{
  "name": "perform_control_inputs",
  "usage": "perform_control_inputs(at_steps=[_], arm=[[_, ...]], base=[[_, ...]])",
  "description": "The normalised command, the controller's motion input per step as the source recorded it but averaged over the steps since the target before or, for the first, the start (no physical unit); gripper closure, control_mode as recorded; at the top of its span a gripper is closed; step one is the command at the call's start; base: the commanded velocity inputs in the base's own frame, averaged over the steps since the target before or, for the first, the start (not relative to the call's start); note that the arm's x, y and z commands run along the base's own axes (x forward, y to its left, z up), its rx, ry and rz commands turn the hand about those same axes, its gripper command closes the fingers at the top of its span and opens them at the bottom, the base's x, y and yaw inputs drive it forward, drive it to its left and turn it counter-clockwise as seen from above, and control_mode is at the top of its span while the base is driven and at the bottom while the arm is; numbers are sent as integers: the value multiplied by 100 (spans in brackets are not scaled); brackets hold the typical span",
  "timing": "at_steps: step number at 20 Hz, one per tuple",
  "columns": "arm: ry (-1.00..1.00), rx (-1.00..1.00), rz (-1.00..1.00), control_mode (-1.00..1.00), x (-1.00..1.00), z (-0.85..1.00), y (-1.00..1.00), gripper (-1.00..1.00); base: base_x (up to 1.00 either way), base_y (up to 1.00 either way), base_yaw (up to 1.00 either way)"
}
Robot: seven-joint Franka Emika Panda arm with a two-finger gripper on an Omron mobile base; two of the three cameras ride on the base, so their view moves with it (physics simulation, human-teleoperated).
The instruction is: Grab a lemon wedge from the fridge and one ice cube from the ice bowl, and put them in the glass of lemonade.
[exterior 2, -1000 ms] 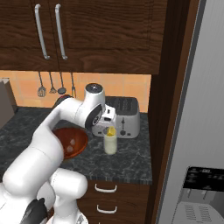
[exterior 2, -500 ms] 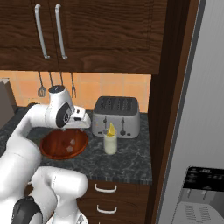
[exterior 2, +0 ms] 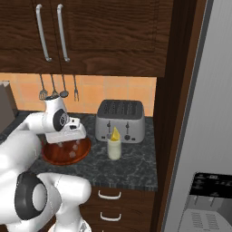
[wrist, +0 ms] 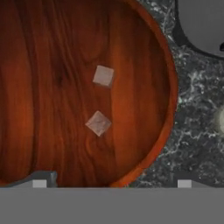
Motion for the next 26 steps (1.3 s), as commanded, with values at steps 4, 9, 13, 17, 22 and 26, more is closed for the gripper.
perform_control_inputs(at_steps=[4, 9, 13, 17, 22, 26], arm=[[33, -6, 6, -100, 47, -64, 21, -100], [8, 4, 6, -100, 17, -53, 0, -100], [0, 15, 2, -100, 5, -5, 0, -100], [2, 2, 0, -100, -29, 0, 0, -100], [0, 1, 0, -100, -26, -6, 0, -100], [0, 2, 0, -100, -6, -3, 0, -100]], base=[[0, 0, 0], [0, 0, 0], [0, 0, 0], [0, 0, 0], [0, 0, 0], [0, 0, 0]])
